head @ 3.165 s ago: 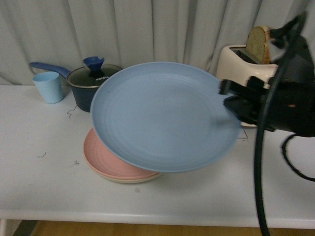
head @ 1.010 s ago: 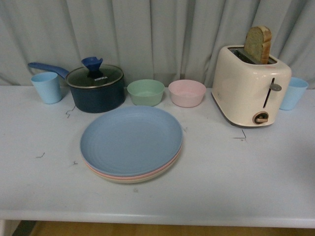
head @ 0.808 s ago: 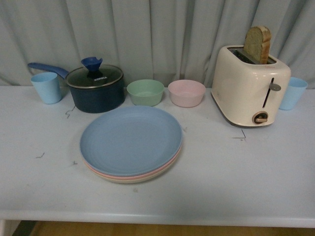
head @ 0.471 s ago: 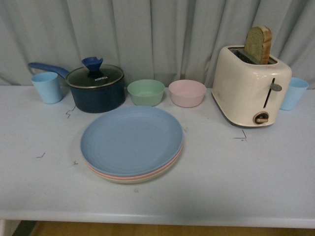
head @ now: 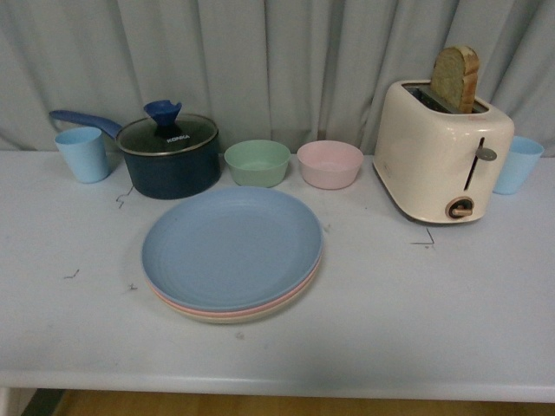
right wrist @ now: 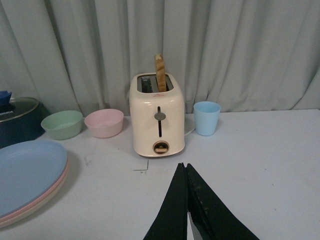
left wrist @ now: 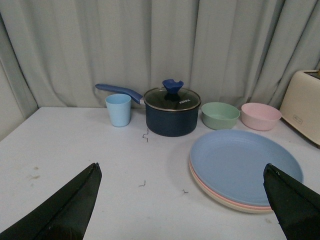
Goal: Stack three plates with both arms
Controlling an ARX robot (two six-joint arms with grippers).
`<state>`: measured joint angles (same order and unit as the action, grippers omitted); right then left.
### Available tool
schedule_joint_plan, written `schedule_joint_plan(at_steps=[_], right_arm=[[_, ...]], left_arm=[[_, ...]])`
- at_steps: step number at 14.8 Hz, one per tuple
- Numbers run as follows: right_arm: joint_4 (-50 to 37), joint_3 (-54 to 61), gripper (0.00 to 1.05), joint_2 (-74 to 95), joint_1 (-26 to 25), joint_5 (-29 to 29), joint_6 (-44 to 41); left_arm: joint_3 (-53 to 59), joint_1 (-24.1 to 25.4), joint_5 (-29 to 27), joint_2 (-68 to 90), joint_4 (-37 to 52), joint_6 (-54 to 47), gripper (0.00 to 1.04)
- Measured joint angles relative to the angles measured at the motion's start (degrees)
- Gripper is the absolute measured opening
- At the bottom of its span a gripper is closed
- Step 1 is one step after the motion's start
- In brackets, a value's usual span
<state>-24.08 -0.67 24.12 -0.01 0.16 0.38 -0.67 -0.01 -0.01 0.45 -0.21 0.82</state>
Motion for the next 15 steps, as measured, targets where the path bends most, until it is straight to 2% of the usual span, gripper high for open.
schedule_joint_plan(at_steps=[12,13,15], right_arm=[[14.49,0.00,0.02,-14.56,0.00,0.02,0.00],[22.95,0.00,0.02,-19.89,0.00,-0.13,0.00],[24.65,0.00,0.02,-23.82,0.00,-0.07,-0.02]], left_arm=[[0.00,0.00,0.00,0.00,0.00,-0.02,0.98],[0.00,0.00,0.00,0.00,0.00,-0.02,0.98],[0.00,0.00,-0.02,0.00,0.02,-0.02,0.98]])
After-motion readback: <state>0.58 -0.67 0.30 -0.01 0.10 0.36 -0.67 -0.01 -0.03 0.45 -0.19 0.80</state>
